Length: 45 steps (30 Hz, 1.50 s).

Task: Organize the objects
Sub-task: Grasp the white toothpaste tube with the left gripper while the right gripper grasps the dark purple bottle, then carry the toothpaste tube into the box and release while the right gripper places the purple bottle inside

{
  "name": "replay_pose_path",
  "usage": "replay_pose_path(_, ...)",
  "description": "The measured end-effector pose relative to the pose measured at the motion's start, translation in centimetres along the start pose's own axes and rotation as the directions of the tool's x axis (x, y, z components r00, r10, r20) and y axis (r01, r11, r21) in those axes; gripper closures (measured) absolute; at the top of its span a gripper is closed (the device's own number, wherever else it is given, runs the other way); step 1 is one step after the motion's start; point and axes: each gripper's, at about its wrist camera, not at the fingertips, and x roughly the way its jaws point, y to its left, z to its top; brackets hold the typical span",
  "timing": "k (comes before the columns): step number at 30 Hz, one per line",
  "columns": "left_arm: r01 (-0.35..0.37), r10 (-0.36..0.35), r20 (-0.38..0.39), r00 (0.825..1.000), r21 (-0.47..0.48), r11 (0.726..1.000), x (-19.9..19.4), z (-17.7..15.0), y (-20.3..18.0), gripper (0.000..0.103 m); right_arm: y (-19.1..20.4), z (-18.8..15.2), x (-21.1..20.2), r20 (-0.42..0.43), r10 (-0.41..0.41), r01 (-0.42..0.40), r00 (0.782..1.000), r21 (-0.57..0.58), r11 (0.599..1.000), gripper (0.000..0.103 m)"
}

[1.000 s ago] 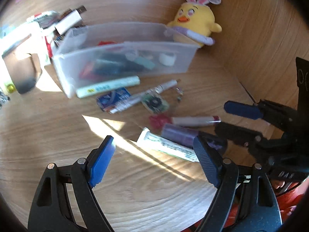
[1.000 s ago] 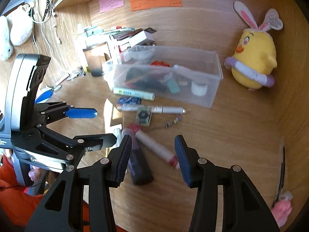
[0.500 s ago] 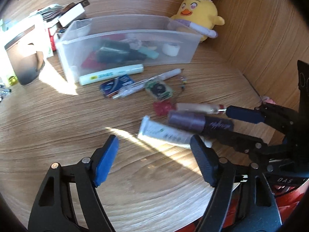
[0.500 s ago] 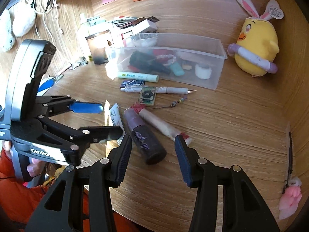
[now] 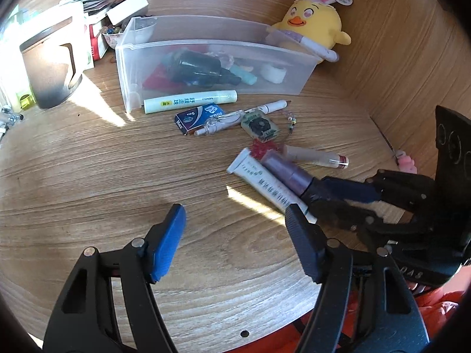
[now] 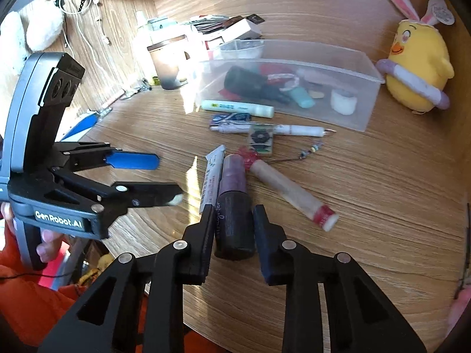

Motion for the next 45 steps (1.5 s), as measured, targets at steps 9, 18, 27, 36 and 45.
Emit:
replay_pose_path(9, 0.046, -0.046, 0.007, 0.999, -0.022, 0.999, 1.0, 0.9, -1.0, 0.033, -0.4, -0.2, -0.4, -0.002, -0.040, 0.039, 0.999, -0.004, 0.999, 0.079)
replay_pose_path(18, -0.049, 0.045, 0.044, 0.998, 0.075, 0.996, 2.4, 1.3, -3.4, 0.044, -1.6, -0.8, -1.4, 0.005, -0.099, 0.098, 0.995, 0.020, 0.995, 0.079)
replay_pose_path(27, -0.143, 0.128, 0.096, 0.987, 0.164, 0.976, 2.3, 0.6, -3.8, 0.085, -1.5, -0.3, -0.1, 0.003, -0.117, 0.117, 0.993, 0.024, 0.993, 0.079)
replay_pose_path(36, -0.111, 0.099, 0.092, 0.991, 0.133, 0.985, 1.6, 0.4, -2.6, 0.087, -1.4, 0.4, -0.7, 0.036, -0.099, 0.097, 0.994, 0.051, 0.994, 0.079)
replay_pose_path(45, -0.089, 0.072, 0.173, 0.982, 0.095, 0.992, -0.6, 1.9, -2.2, 0.087, -1.3, 2.6, -2.0, 0.113, -0.098, 0.091, 0.989, 0.067, 0.994, 0.079)
